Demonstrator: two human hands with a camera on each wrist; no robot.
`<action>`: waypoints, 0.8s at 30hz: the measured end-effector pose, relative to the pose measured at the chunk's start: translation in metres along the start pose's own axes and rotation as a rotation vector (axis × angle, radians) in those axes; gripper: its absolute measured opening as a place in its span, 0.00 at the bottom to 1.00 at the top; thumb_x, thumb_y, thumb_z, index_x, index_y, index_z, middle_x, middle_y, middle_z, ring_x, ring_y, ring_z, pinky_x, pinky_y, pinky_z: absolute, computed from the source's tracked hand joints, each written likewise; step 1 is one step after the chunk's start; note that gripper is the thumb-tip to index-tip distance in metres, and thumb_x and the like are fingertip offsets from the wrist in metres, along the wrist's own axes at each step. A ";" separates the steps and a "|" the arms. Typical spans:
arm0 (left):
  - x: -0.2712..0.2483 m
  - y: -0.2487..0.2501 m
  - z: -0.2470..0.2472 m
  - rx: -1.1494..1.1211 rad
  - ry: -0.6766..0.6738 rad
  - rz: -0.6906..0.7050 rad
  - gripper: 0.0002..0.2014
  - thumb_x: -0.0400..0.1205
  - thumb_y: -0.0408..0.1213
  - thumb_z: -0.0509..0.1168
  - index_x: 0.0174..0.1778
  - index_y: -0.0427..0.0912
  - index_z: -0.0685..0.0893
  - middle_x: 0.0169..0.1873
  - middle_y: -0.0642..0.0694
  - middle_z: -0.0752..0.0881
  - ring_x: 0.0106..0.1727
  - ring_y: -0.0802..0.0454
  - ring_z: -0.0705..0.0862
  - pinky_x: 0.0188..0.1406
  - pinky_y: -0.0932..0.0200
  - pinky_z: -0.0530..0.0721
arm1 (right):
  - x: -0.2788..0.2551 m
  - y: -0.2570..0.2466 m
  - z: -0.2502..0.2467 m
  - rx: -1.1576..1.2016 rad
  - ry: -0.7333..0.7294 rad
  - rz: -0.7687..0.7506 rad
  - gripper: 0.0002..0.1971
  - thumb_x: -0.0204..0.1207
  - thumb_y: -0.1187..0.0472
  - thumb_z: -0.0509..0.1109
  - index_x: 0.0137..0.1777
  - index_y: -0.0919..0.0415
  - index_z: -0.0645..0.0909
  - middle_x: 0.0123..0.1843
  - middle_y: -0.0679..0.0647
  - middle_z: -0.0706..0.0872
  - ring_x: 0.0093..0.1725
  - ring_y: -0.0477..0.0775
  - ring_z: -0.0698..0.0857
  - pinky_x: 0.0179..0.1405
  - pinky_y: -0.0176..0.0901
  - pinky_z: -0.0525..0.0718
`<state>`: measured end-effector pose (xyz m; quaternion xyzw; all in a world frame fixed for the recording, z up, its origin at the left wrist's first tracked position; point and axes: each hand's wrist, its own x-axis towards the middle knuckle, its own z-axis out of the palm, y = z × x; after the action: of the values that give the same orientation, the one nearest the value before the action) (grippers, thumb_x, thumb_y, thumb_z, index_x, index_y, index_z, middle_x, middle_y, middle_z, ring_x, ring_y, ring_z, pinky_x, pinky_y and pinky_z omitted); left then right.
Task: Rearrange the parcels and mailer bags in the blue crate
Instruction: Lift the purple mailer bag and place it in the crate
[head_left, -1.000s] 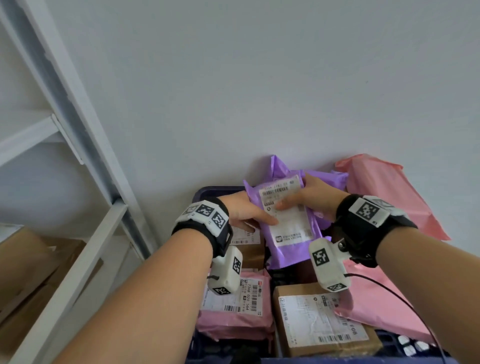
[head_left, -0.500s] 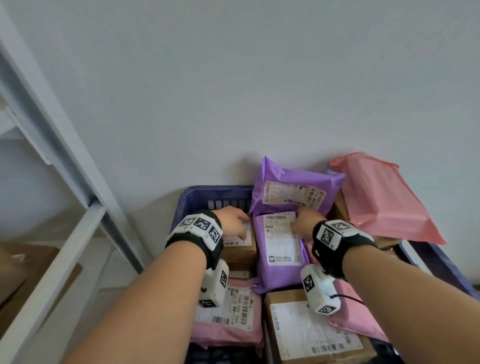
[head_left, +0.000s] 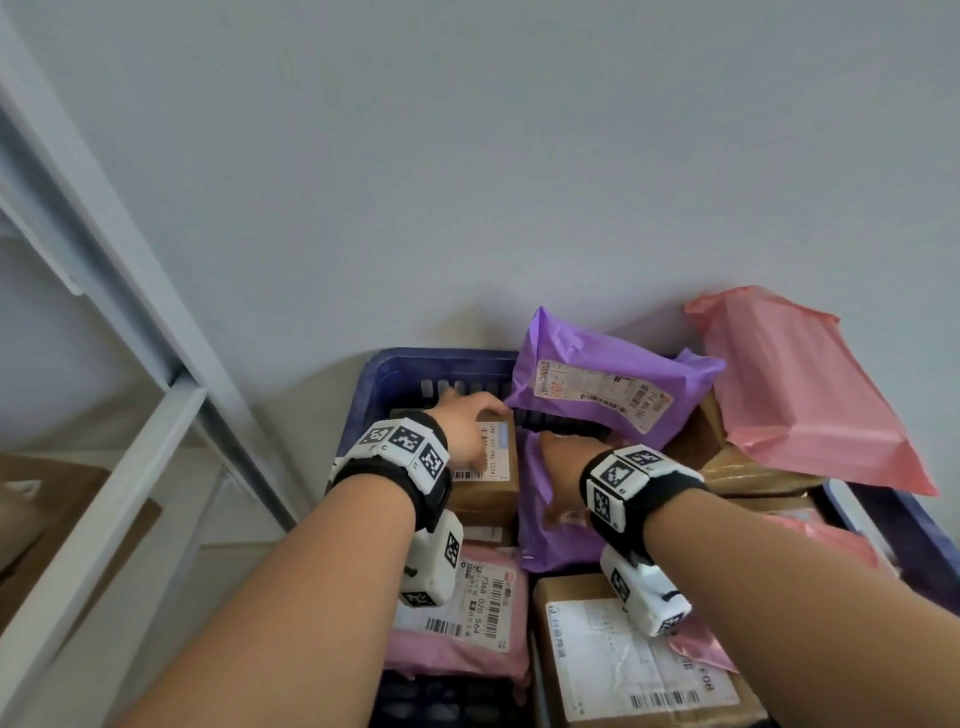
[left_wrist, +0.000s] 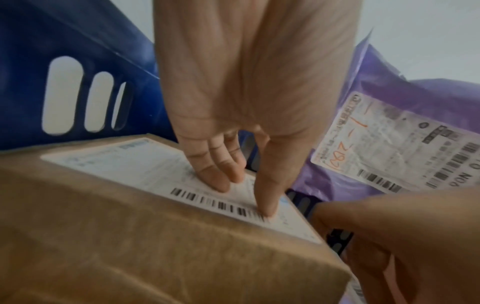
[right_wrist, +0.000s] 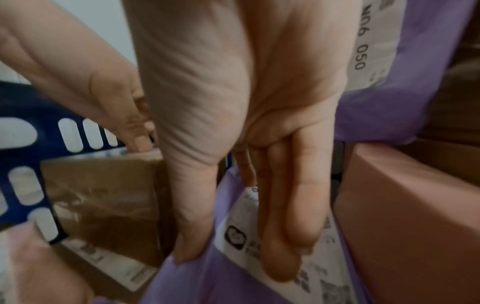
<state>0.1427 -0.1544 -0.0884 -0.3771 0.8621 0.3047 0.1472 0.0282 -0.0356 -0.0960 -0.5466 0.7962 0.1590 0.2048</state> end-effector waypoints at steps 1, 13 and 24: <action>0.001 -0.003 0.000 -0.027 0.006 -0.014 0.42 0.72 0.32 0.78 0.78 0.59 0.66 0.76 0.41 0.65 0.72 0.40 0.73 0.70 0.46 0.79 | 0.006 0.002 0.004 -0.007 -0.010 0.000 0.36 0.58 0.47 0.84 0.65 0.59 0.77 0.57 0.55 0.85 0.56 0.60 0.85 0.57 0.53 0.85; 0.017 -0.011 -0.005 -0.086 -0.010 -0.016 0.44 0.68 0.33 0.81 0.79 0.51 0.67 0.68 0.42 0.77 0.65 0.43 0.81 0.66 0.48 0.83 | 0.053 0.008 0.018 0.108 -0.230 -0.111 0.13 0.71 0.66 0.72 0.55 0.62 0.85 0.55 0.60 0.90 0.46 0.57 0.89 0.48 0.47 0.88; -0.001 0.023 -0.023 -0.159 0.137 0.176 0.22 0.68 0.51 0.79 0.46 0.36 0.85 0.39 0.41 0.89 0.41 0.45 0.88 0.38 0.56 0.81 | 0.049 0.002 0.018 -0.296 -0.364 -0.161 0.24 0.82 0.60 0.65 0.76 0.65 0.73 0.76 0.63 0.76 0.74 0.61 0.75 0.68 0.45 0.73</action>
<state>0.1259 -0.1558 -0.0604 -0.3302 0.8731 0.3575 0.0304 0.0137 -0.0654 -0.1361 -0.5946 0.6681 0.3531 0.2745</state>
